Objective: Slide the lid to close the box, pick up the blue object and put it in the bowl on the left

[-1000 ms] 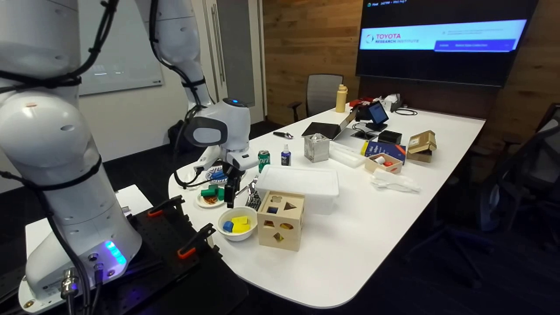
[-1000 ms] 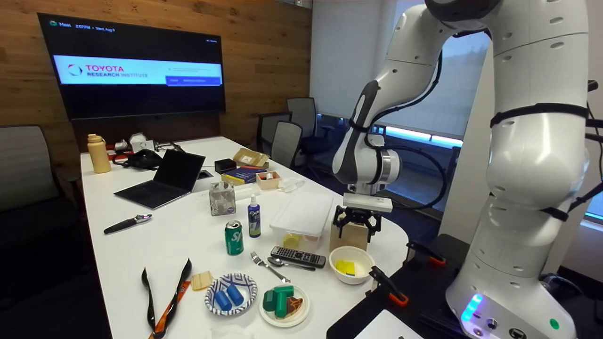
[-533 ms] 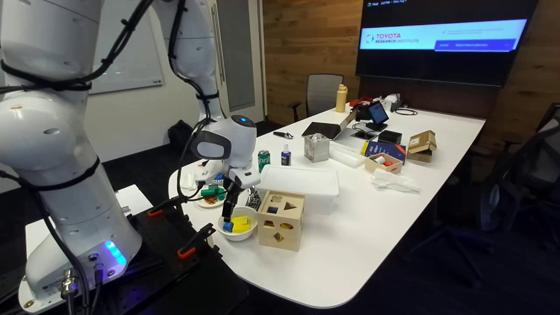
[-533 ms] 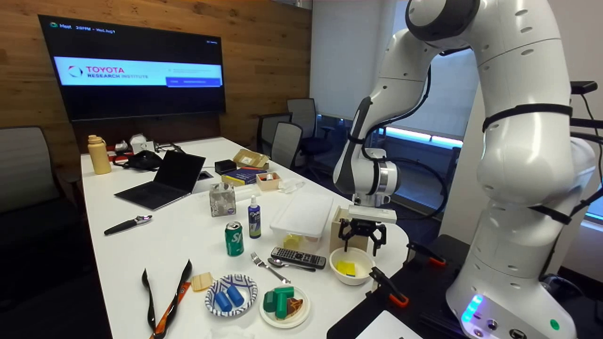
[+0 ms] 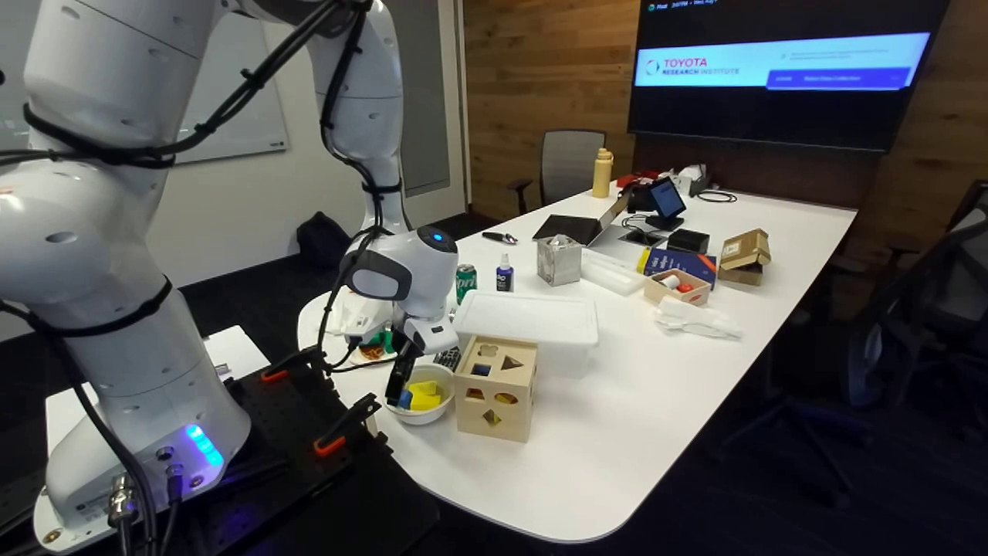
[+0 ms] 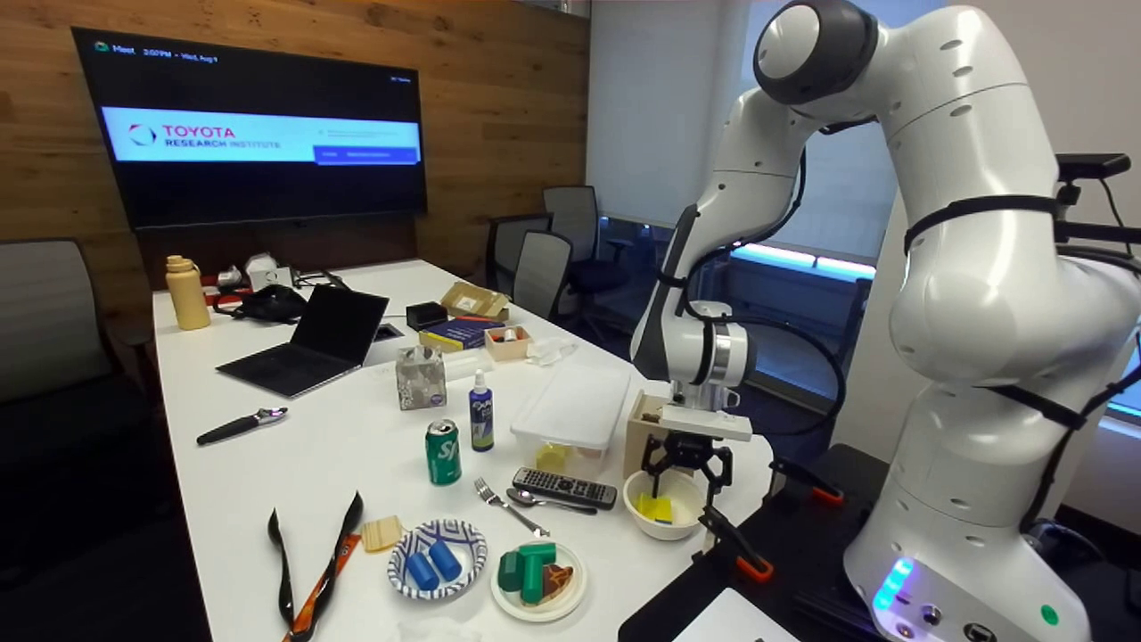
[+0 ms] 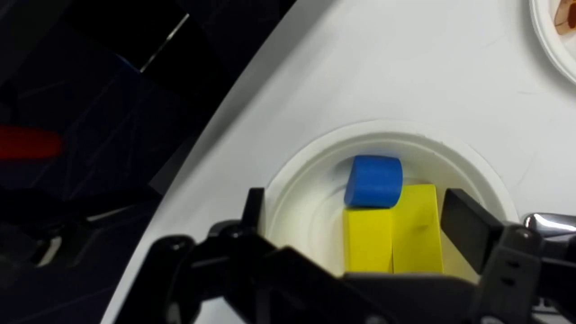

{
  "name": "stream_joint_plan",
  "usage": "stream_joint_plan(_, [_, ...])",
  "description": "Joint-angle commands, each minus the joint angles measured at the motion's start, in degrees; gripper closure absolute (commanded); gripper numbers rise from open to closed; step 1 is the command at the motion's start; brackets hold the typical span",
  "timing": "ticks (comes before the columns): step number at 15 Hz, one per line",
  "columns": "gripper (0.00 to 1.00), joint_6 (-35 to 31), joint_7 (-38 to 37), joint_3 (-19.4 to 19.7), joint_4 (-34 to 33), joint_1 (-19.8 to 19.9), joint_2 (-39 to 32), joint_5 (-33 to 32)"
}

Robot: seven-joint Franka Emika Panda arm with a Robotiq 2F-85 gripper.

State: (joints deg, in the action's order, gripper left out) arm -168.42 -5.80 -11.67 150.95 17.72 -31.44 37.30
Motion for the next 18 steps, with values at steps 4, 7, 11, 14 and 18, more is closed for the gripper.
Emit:
stream_joint_plan(4, [0.0, -1.0, 1.79, -3.28, -3.88, 0.79, -4.87, -0.54])
stream_joint_plan(7, [0.0, -1.08, 1.32, -2.91, -4.79, 0.22, -5.02, -1.34])
stream_joint_plan(11, [0.0, -1.26, 1.32, -2.04, -6.06, -0.36, -6.34, -3.09])
stream_joint_plan(14, [0.0, -1.54, 0.92, -1.59, -6.73, -0.45, -7.54, -4.41])
stream_joint_plan(18, [0.01, -2.39, 0.98, -2.01, -6.89, 0.75, -8.05, -5.39])
